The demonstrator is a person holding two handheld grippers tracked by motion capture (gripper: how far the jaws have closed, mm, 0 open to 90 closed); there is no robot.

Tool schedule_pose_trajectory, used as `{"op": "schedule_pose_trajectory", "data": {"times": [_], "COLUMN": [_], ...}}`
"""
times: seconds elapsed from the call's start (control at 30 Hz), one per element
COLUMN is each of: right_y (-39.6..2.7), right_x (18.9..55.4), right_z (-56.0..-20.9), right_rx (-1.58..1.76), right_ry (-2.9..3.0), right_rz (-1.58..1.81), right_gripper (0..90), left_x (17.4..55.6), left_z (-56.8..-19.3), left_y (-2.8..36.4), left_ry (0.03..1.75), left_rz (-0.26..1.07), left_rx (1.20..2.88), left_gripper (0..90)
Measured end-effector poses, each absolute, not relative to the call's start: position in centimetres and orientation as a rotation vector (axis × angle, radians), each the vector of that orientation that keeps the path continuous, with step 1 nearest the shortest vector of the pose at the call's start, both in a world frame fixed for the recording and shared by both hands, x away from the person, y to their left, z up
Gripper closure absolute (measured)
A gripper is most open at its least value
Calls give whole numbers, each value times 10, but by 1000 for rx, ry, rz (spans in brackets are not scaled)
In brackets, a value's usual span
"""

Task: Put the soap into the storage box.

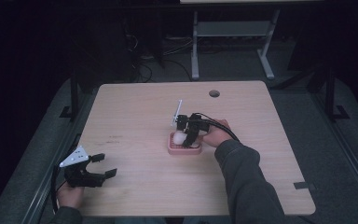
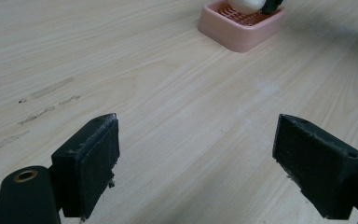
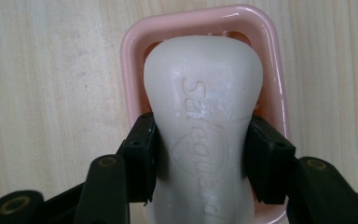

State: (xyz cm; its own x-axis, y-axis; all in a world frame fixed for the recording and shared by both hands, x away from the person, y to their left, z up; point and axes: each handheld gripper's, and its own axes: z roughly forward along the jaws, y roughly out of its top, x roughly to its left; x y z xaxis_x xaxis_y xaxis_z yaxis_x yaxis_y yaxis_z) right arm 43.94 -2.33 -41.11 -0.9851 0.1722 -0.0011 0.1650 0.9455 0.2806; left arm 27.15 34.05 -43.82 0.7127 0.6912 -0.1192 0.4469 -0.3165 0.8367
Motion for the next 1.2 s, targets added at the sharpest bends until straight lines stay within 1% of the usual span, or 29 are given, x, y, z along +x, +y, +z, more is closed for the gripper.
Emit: {"op": "schedule_pose_trajectory", "data": {"times": [1.2], "right_y": [-15], "right_x": [443], "right_z": [-422], "right_rx": [262], "right_ry": [3075], "right_rz": [413], "right_gripper": [486], "left_x": [271], "left_z": [-437], "left_y": [341], "left_ry": [879], "left_rz": [319], "left_rx": [1951], "left_gripper": [139]}}
